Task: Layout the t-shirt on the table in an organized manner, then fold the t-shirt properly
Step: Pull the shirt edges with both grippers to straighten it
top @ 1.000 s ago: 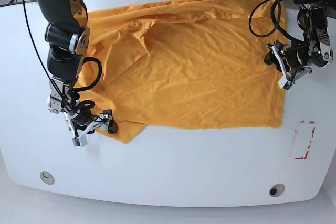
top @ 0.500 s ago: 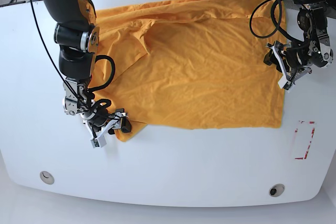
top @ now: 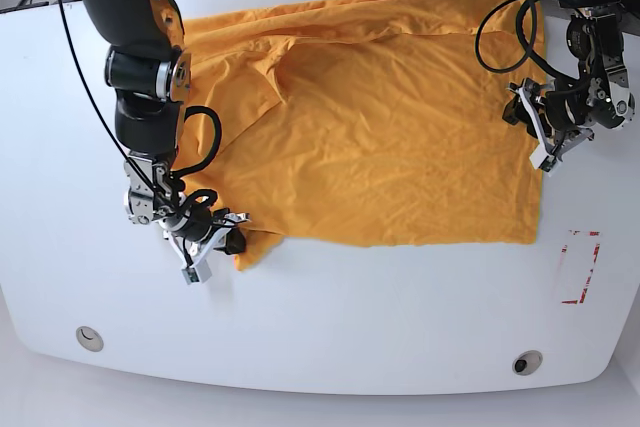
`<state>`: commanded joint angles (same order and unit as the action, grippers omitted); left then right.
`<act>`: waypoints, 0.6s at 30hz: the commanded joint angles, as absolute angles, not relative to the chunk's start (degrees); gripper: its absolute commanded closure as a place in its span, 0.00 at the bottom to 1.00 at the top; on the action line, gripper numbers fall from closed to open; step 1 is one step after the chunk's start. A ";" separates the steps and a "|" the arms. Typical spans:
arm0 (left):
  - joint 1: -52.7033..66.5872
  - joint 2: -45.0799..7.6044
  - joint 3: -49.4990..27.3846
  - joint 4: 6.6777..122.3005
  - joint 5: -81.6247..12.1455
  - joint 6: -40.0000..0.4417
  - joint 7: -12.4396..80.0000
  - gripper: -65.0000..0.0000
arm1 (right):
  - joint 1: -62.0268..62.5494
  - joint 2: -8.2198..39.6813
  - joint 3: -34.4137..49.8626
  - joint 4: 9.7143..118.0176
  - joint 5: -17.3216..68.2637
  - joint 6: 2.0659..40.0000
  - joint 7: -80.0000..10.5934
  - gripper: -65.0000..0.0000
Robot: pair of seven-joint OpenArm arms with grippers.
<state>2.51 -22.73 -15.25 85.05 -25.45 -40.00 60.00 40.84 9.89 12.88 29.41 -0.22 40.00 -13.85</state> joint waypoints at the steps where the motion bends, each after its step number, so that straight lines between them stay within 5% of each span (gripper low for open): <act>1: 2.51 -22.73 -15.16 85.05 -25.45 -40.00 60.00 0.55 | 40.92 9.89 12.79 30.55 -0.22 40.00 -14.37 1.00; 14: 2.51 -22.64 -15.16 84.97 -25.36 -40.00 60.00 0.55 | 46.02 9.80 12.79 35.30 -0.31 40.00 -16.22 0.99; 18: 2.51 -22.55 -15.16 84.97 -25.36 -40.00 60.00 0.55 | 47.87 9.80 12.79 35.30 -0.48 40.00 -16.22 0.91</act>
<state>2.51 -22.55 -15.16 84.97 -25.36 -40.00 60.00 47.87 9.80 12.79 35.30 -0.48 40.00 -16.22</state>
